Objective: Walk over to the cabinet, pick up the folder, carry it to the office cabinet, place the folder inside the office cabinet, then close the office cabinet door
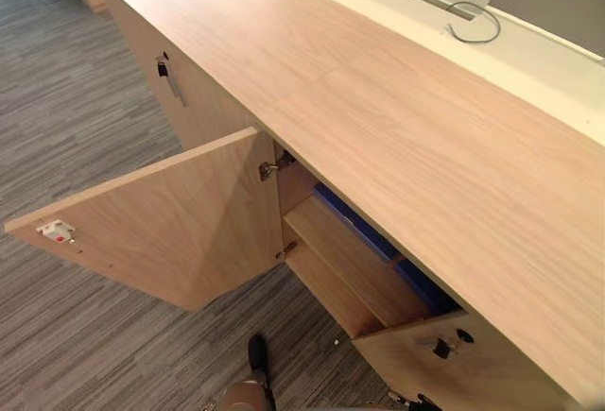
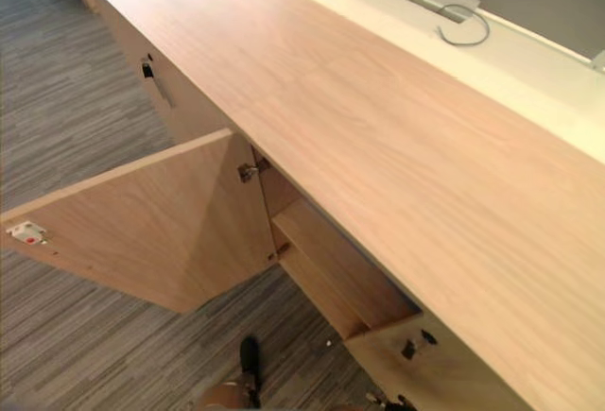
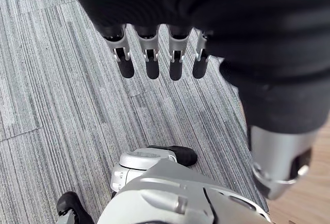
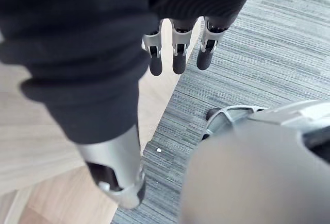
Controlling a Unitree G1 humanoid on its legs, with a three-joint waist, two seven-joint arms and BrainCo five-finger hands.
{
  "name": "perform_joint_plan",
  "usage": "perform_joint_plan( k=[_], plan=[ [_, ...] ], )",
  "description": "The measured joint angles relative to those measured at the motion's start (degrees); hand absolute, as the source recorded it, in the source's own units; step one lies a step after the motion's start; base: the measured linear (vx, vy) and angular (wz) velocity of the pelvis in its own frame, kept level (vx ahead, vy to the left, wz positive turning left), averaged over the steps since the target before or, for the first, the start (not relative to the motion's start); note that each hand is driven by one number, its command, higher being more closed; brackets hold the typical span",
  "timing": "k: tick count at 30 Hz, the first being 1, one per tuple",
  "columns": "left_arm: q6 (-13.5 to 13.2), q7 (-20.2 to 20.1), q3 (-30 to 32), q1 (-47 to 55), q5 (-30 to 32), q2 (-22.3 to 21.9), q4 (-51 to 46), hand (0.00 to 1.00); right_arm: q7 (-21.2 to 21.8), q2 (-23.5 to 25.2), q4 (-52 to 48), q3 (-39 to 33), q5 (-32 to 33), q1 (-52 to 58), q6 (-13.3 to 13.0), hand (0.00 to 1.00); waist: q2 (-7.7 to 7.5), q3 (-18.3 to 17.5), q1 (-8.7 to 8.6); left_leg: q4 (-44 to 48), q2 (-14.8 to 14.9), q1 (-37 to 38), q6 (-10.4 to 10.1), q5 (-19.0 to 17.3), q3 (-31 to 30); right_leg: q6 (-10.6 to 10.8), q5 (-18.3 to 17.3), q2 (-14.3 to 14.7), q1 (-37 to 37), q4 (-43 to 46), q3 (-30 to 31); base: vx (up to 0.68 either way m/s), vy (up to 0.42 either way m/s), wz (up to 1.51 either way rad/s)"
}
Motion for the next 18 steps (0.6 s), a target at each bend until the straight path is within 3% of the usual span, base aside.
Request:
perform_joint_plan(
  k=[2, 4, 10, 12, 13, 16, 18],
  plan=[
    [-0.1, 0.0, -2.4, 0.0, 0.3, 0.7, -0.1, 0.0, 0.0, 0.1, 0.5, 0.0, 0.0, -1.0, 0.0, 0.0, -0.35, 0.3, -0.04, 0.1, -0.4, 0.2, 0.1, 0.1, -0.5, 0.3, 0.4, -1.1, -1.0, 3.8, -0.2, 0.1, 0.061, 0.27],
    [-0.2, 0.0, -4.2, -0.2, 1.6, 1.5, -0.6, 0.0, 0.0, 0.7, 0.5, 0.0, -0.1, -2.4, 0.0, 0.0, -0.89, 0.7, 0.2, 0.3, 0.0, 1.0, 0.1, 0.1, -0.6, -1.0, 1.7, -2.7, -2.4, 9.0, 0.4, 0.05, 0.103, 0.1],
    [-0.6, 0.7, -7.4, -0.6, 6.1, 2.4, -0.6, 0.0, 0.0, 1.1, -1.2, 0.0, 0.0, -3.2, -0.1, 0.0, -0.25, 1.3, -0.09, 0.0, -1.0, 2.5, 0.1, -1.5, -0.7, -1.4, 3.0, -7.0, -5.6, 18.6, 2.6, -0.03, 0.094, -0.07],
    [-0.9, 1.0, -8.1, -0.7, 6.2, 2.6, -0.4, 0.0, -0.1, 1.1, -2.2, 0.0, 0.1, -2.9, -0.2, 0.0, -0.21, 1.6, -0.37, 0.0, -2.1, 3.5, 1.0, -2.3, -1.4, -1.8, 3.2, -8.8, -6.8, 24.0, 7.1, -0.12, 0.084, 0.12],
    [-1.0, 1.0, -8.6, -0.8, 6.0, 2.7, -0.1, 0.0, -0.1, 1.1, -3.2, 0.0, 0.2, -2.2, -0.3, 0.0, 0.3, 2.0, -0.55, 0.0, -2.4, 4.0, 1.4, -2.6, -2.3, -2.6, 3.8, -8.7, -8.2, 26.5, 11.1, -0.13, 0.065, 0.47],
    [-1.3, 1.3, -8.1, -0.9, 5.4, 2.2, 0.0, 0.0, -0.1, 1.1, -3.5, 0.0, 0.9, -0.3, -1.1, 0.0, 0.64, 2.1, -1.22, 0.0, -2.8, 2.9, 1.3, -2.7, -6.4, -2.1, 2.7, -3.4, -8.0, 24.9, 23.7, -0.12, 0.01, 0.74],
    [-1.2, 1.4, -6.7, -0.7, 5.4, 1.3, 0.0, 0.0, -0.1, 1.0, -3.1, -0.3, 2.2, 0.0, -1.2, 0.0, 1.01, 1.9, -1.29, 0.0, -2.8, 1.5, 0.1, -3.5, -8.0, -2.2, 1.8, -1.4, -5.7, 19.2, 23.8, -0.12, -0.044, 0.62]
  ],
)
